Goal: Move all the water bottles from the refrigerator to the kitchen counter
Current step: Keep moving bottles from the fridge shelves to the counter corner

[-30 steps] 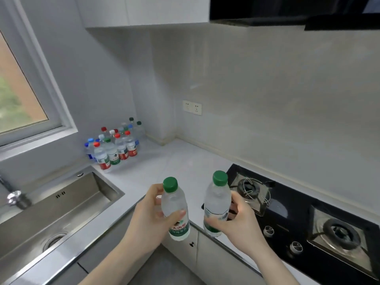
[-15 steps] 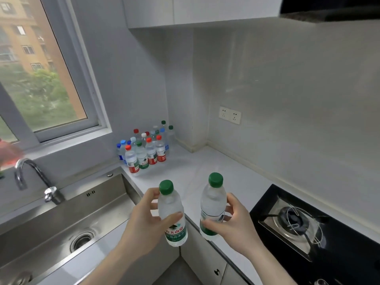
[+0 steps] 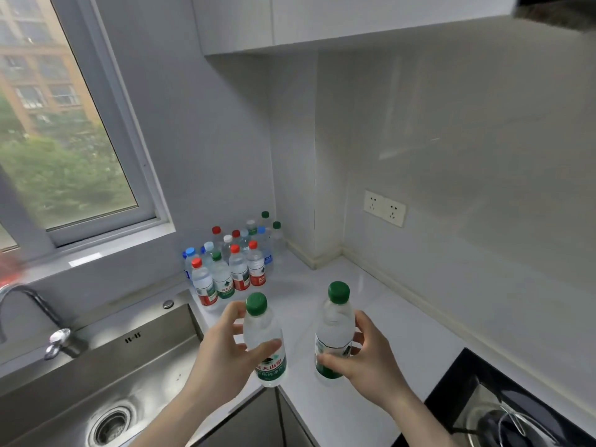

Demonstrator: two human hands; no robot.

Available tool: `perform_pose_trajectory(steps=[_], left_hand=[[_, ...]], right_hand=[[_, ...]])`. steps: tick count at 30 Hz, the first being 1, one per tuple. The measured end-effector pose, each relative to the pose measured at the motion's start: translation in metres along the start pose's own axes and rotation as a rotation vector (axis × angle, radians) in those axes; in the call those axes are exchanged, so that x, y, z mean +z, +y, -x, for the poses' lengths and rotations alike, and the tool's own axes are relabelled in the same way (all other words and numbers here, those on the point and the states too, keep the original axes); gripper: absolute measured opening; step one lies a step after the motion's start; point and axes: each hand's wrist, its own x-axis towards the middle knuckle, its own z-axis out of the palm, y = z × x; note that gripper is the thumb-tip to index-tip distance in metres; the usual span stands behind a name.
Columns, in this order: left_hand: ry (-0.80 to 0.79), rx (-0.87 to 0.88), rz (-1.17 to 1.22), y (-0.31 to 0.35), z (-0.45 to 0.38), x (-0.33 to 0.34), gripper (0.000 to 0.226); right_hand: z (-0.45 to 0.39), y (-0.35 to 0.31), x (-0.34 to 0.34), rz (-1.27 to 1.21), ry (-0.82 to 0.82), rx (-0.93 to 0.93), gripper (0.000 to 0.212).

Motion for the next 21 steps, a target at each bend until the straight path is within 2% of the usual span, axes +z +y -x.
perform_pose_trajectory(steps=[6,12,21], left_hand=[[-0.002,-0.016,-0.03,-0.016,-0.049,0.011,0.052],[-0.048,-0.025,-0.101,-0.041,-0.11,0.027,0.062],[-0.118,0.014,-0.427,-0.074,-0.23,0.046,0.069]], right_hand=[[-0.053,0.018,0.0,0.042,-0.016,0.003,0.067],[-0.101,0.033,0.004,0.088,-0.019,0.033,0.064],[-0.201,0.064,0.028,0.179,0.046,0.203,0.054]])
